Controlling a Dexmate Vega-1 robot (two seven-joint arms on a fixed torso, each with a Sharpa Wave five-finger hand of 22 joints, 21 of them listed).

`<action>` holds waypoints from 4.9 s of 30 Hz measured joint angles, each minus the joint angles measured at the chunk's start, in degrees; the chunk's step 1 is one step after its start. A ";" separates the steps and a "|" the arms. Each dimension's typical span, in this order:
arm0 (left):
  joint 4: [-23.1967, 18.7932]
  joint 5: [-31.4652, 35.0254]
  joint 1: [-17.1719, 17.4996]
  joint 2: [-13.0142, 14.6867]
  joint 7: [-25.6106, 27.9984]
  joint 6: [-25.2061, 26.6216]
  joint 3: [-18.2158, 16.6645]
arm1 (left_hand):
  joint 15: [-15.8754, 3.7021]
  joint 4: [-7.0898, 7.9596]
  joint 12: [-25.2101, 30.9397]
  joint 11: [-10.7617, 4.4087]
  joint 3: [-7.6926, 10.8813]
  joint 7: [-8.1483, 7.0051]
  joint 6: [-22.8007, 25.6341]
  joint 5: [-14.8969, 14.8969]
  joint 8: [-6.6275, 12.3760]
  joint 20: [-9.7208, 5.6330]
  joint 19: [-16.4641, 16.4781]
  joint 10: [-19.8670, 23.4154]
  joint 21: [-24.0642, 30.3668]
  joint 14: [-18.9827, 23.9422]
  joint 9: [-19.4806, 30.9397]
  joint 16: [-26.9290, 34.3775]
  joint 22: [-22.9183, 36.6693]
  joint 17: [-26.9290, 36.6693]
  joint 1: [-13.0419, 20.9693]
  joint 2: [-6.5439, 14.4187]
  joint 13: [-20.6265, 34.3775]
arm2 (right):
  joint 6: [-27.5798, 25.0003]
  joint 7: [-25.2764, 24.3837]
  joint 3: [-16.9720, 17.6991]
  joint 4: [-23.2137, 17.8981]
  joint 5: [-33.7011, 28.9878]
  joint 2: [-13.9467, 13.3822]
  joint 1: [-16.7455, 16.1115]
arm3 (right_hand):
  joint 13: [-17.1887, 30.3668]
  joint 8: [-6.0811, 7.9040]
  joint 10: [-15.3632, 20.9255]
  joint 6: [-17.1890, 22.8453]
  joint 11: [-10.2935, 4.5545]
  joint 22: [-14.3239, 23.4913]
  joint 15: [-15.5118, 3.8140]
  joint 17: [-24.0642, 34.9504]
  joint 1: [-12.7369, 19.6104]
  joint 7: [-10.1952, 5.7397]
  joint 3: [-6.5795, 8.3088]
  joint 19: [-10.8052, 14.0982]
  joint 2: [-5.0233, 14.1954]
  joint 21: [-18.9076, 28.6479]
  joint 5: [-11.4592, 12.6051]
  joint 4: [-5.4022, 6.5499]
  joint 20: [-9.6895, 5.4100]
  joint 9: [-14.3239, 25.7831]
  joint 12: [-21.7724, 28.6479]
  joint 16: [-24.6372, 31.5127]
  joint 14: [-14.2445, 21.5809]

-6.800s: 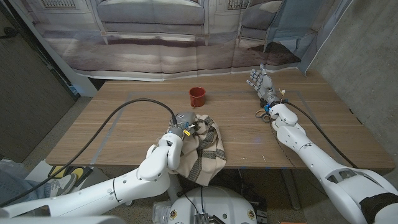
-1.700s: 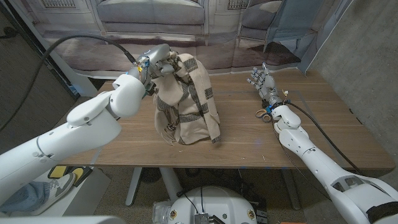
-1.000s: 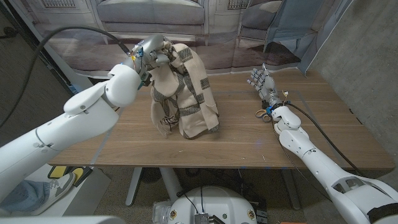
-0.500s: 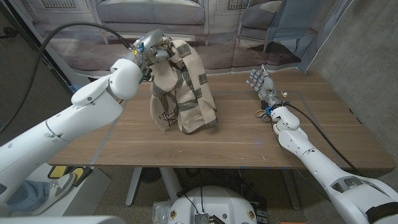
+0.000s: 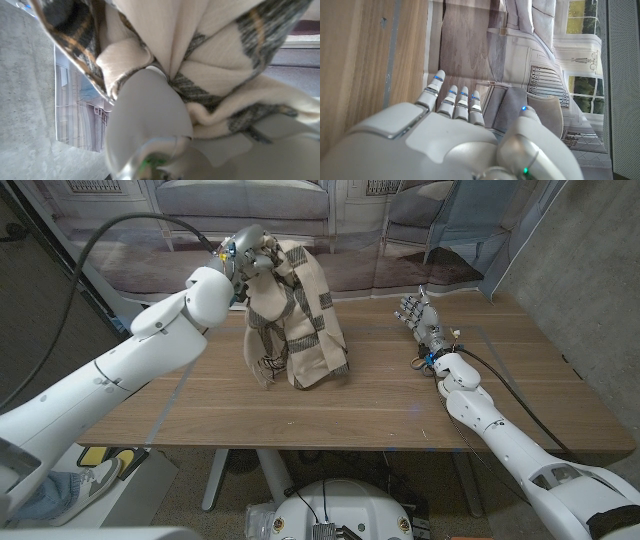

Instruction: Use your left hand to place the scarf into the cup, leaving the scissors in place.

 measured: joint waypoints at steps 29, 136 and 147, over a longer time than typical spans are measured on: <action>10.33 5.23 -10.49 -6.92 -4.08 -1.15 9.39 | -0.29 0.51 -1.20 -4.10 0.62 -3.63 2.54 -0.17 -0.22 0.61 -1.22 2.26 2.49 2.27 -1.62 -0.80 0.42 -0.05 -2.01 -0.89 0.84 | 0.32 -0.18 0.11 -1.06 0.26 -0.19 -1.20 | 0.00 0.00 0.31 0.00 0.32 0.00 0.00 0.00 0.00 0.00 -0.17 -0.01 0.00 0.00 0.01 -0.17 0.01 0.00 0.00 0.00 0.00; 45.54 9.74 -18.73 -23.73 -8.91 -15.40 22.36 | -2.03 0.39 -4.49 -5.18 4.17 -4.60 4.59 0.02 1.01 1.54 -4.84 6.07 7.14 4.76 -3.20 -5.25 0.02 1.31 -4.89 -2.54 3.18 | 1.49 1.58 0.64 3.57 1.04 1.19 0.64 | 0.00 0.00 0.30 0.00 0.31 0.00 -0.21 0.00 -0.17 0.00 -0.56 -0.01 0.76 -0.21 0.05 -0.56 0.01 0.00 0.00 0.00 0.20; 46.20 9.89 -18.43 -24.09 -8.91 -15.67 22.51 | -2.13 0.16 -4.80 -5.11 4.41 -4.61 4.58 0.01 1.35 1.74 -5.02 6.18 7.53 4.85 -3.18 -5.46 0.03 1.72 -5.25 -2.64 3.23 | 1.57 1.98 0.64 4.38 1.11 1.36 1.11 | 0.00 0.00 0.62 0.00 0.00 0.00 -0.21 0.00 -0.16 0.00 -0.56 -0.01 0.76 -0.21 0.05 -0.56 0.01 0.00 0.00 0.00 0.20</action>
